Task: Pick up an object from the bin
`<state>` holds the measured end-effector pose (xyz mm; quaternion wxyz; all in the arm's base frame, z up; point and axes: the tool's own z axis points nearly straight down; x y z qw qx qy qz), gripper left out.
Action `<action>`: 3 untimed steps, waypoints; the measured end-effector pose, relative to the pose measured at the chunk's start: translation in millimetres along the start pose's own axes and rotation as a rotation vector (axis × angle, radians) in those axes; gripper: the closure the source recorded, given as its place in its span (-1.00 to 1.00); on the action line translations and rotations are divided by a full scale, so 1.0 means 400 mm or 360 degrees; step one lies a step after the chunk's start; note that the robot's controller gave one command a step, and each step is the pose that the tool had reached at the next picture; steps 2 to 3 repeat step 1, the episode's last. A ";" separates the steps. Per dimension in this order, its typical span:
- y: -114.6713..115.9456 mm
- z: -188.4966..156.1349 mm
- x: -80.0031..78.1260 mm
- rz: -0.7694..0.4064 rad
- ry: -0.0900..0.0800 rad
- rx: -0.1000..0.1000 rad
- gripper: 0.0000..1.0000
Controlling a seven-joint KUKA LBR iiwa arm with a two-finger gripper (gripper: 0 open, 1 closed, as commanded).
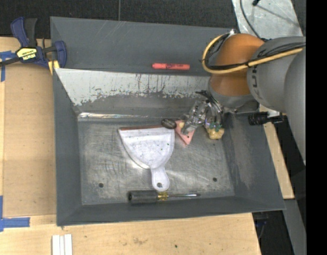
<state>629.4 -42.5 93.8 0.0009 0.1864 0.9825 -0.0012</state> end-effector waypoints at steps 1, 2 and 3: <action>0.006 -0.169 -0.003 -0.0005 -0.0012 -0.0007 1.00; 0.006 -0.169 -0.003 -0.0005 -0.0012 -0.0007 1.00; 0.006 -0.169 -0.003 -0.0005 -0.0012 -0.0007 1.00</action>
Offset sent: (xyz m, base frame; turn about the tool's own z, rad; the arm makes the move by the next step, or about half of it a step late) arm 0.0001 0.0000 0.0589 0.0000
